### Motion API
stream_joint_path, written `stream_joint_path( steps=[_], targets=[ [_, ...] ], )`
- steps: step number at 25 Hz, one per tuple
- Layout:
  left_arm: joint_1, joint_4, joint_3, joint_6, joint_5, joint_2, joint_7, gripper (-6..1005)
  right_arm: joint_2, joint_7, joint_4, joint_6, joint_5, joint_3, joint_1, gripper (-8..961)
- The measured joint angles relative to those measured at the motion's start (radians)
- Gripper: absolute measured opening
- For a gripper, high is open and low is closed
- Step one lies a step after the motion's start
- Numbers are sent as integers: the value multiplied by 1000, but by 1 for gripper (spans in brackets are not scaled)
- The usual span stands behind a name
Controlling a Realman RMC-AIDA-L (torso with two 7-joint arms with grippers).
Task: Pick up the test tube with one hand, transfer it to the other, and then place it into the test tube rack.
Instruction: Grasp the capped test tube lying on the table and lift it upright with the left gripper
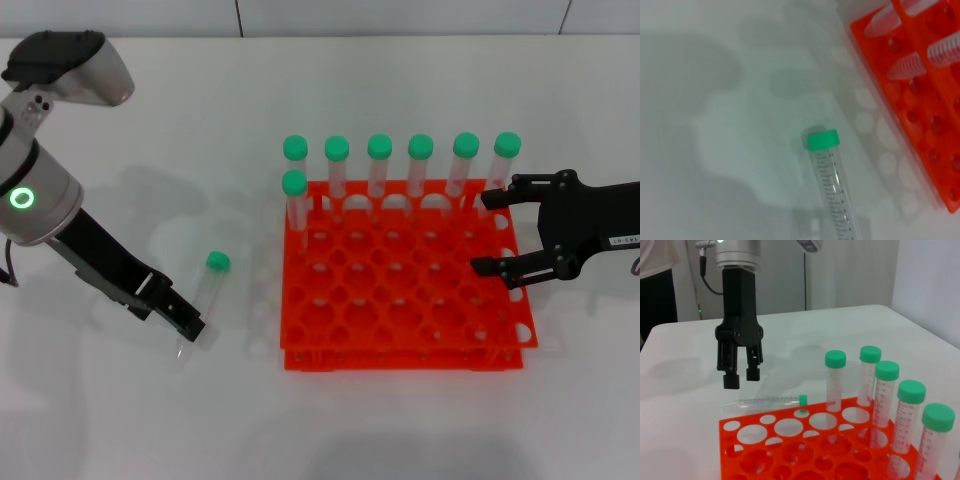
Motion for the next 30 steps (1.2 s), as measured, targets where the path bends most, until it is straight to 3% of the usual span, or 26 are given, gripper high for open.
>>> stream_joint_path(
  steps=[11, 30],
  targets=[
    [-8, -12, 50, -11, 1, -12, -65, 790, 6, -19, 2, -8, -1, 0, -2, 856],
    [-16, -27, 49, -34, 24, -19, -79, 787, 14, -39, 13, -29, 4, 1, -9, 856]
  ],
)
